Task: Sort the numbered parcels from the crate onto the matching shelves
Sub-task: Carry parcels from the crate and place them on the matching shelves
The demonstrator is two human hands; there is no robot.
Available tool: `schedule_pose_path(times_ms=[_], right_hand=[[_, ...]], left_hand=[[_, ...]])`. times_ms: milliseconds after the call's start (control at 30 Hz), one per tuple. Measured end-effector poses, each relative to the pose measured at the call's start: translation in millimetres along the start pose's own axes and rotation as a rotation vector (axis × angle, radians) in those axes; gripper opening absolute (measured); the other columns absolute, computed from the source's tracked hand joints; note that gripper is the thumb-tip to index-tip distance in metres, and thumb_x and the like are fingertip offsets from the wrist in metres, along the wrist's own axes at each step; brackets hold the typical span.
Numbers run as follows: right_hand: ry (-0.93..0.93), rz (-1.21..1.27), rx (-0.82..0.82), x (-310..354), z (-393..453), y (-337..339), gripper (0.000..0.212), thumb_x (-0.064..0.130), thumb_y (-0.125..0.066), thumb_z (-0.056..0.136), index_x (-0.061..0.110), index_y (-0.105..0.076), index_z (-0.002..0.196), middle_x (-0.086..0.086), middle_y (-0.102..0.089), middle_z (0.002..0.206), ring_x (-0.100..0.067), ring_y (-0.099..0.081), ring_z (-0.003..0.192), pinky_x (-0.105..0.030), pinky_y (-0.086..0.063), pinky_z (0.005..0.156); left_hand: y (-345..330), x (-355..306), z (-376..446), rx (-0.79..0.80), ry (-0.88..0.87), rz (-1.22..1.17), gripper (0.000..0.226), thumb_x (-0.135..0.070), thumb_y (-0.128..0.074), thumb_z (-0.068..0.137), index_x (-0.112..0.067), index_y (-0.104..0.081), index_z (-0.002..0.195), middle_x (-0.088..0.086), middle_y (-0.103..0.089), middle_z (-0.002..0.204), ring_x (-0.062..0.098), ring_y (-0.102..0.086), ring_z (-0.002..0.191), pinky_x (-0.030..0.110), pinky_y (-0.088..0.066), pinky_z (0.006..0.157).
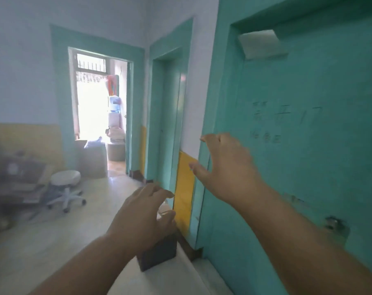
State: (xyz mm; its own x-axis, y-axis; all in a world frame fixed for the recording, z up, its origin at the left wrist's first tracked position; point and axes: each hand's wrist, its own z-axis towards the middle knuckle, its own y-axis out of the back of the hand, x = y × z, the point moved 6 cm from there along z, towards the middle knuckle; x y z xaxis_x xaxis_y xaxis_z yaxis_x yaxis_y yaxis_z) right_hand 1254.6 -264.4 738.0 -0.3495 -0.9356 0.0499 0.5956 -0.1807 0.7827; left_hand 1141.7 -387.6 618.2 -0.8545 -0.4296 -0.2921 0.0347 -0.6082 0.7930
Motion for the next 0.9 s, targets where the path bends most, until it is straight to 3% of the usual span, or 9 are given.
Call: schedule_pose_path(times_ms=[267,467,700,900], right_hand=[[0.137,0.205,0.141,92,159,-195,0.060,0.056,-0.056,0.093,0.026,-0.044,0.143,-0.006,-0.050,0.131,-0.027,-0.048,0.122,-0.045,-0.042,0.101],[0.088,0.247,0.163,137,255,-326,0.061,0.056,-0.059,0.092,0.026,-0.045,0.143,-0.007,-0.050,0.136,-0.027,-0.047,0.125,-0.047,-0.042,0.104],[-0.086,0.187,0.161,95,361,-420,0.059,0.051,-0.058,0.092,0.024,-0.047,0.143,-0.008,-0.051,0.136,-0.027,-0.048,0.124,-0.042,-0.042,0.102],[-0.127,0.185,0.189,51,443,-531,0.056,0.049,-0.060,0.092,0.026,-0.047,0.142,-0.006,-0.049,0.139,-0.024,-0.047,0.128,-0.043,-0.041,0.105]], left_hand=[[-22,227,57,0.023,0.268,0.181,0.043,-0.058,-0.054,0.089,-0.044,-0.051,0.130,-0.019,-0.049,0.132,0.007,-0.048,0.118,0.026,-0.042,0.099],[-62,377,133,0.052,0.263,0.197,0.042,-0.056,-0.057,0.089,-0.042,-0.053,0.129,-0.015,-0.051,0.132,0.011,-0.050,0.118,0.030,-0.044,0.099],[-136,464,266,0.180,0.103,0.131,0.040,-0.051,-0.056,0.091,-0.039,-0.054,0.129,-0.013,-0.052,0.129,0.013,-0.050,0.117,0.031,-0.043,0.101],[-227,535,376,0.145,0.076,0.019,0.032,-0.040,-0.064,0.086,-0.031,-0.063,0.117,-0.008,-0.060,0.116,0.017,-0.060,0.104,0.033,-0.049,0.088]])
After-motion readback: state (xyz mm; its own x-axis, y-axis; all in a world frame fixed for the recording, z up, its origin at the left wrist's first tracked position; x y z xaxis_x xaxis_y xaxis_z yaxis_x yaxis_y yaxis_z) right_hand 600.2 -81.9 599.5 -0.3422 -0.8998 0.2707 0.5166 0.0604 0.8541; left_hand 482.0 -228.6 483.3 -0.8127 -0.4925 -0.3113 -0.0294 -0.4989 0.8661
